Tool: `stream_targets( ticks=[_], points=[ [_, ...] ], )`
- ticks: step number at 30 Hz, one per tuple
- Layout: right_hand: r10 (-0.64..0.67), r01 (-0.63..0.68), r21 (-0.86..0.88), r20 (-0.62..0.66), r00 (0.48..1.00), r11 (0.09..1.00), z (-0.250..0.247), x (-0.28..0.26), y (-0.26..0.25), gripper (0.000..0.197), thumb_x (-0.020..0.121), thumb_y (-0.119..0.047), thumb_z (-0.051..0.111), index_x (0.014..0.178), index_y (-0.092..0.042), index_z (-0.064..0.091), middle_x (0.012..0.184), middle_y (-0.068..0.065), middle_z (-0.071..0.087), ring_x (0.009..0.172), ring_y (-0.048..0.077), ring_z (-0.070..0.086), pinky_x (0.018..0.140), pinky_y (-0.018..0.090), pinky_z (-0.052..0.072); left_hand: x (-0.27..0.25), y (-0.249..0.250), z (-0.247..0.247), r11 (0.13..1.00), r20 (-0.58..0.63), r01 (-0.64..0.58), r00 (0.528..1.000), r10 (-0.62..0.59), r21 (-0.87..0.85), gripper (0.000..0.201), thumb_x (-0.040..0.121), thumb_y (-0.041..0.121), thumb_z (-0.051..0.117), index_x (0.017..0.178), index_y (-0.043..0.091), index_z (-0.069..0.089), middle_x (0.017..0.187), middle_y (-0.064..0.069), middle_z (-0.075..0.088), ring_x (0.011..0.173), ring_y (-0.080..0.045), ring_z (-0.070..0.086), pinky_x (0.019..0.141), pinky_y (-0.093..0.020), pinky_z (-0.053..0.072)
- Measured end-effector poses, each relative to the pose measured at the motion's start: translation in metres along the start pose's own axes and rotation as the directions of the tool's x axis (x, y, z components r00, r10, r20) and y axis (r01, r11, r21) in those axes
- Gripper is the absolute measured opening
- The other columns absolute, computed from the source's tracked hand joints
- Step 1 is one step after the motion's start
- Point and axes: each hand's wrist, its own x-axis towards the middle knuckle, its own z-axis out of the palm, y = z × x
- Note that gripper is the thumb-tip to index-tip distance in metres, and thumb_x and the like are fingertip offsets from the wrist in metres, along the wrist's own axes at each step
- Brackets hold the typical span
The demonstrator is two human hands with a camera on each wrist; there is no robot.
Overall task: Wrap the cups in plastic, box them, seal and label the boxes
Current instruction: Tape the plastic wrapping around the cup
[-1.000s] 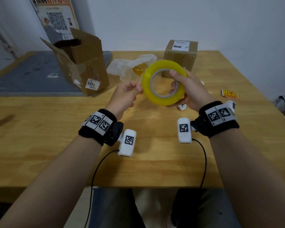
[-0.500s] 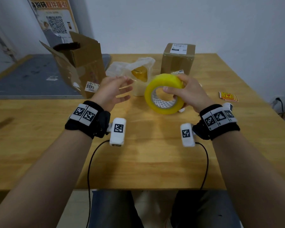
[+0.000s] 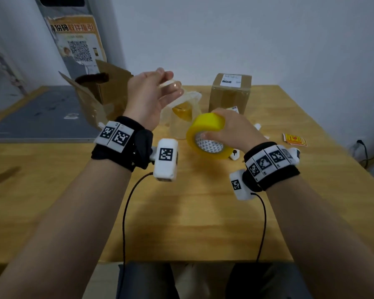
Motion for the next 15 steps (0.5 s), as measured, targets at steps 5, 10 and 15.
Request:
stream_targets(
  ticks=[5, 10, 15],
  points=[
    [0.008, -0.002, -0.088, 0.069, 0.998, 0.996, 0.004, -0.002, 0.0, 0.085, 0.075, -0.051, 0.087, 0.148, -0.032, 0.049, 0.148, -0.003, 0.054, 0.132, 0.023, 0.053, 0.098, 0.04, 0.049, 0.011, -0.018, -0.017, 0.826, -0.049, 0.222, 0.972, -0.23, 0.518, 0.045, 0.099, 0.043, 0.065, 0.122, 0.009, 0.047, 0.073, 0.0, 0.043, 0.061, -0.013, 0.041, 0.056, -0.027, 0.038],
    [0.013, -0.003, -0.116, 0.081, 0.997, 0.993, 0.012, -0.003, -0.002, 0.076, 0.066, -0.049, 0.091, 0.132, -0.041, 0.054, 0.131, -0.004, 0.06, 0.117, 0.023, 0.058, 0.09, 0.049, 0.054, 0.002, -0.037, -0.035, 0.297, 0.133, -0.036, 0.94, -0.314, 0.954, 0.065, 0.086, 0.043, 0.079, 0.139, 0.024, 0.045, 0.112, 0.001, 0.056, 0.089, -0.015, 0.056, 0.07, -0.029, 0.046],
    [-0.004, 0.015, -0.101, 0.108, 0.994, 0.995, 0.016, 0.0, -0.006, 0.076, 0.067, -0.045, 0.093, 0.131, -0.037, 0.053, 0.126, -0.004, 0.059, 0.112, 0.02, 0.054, 0.09, 0.043, 0.052, 0.004, -0.043, -0.044, 0.175, 0.173, -0.127, 0.944, -0.281, 0.976, 0.014, 0.091, 0.036, 0.075, 0.091, 0.023, 0.08, 0.108, 0.0, 0.074, 0.11, -0.02, 0.064, 0.095, -0.038, 0.051]
  ],
)
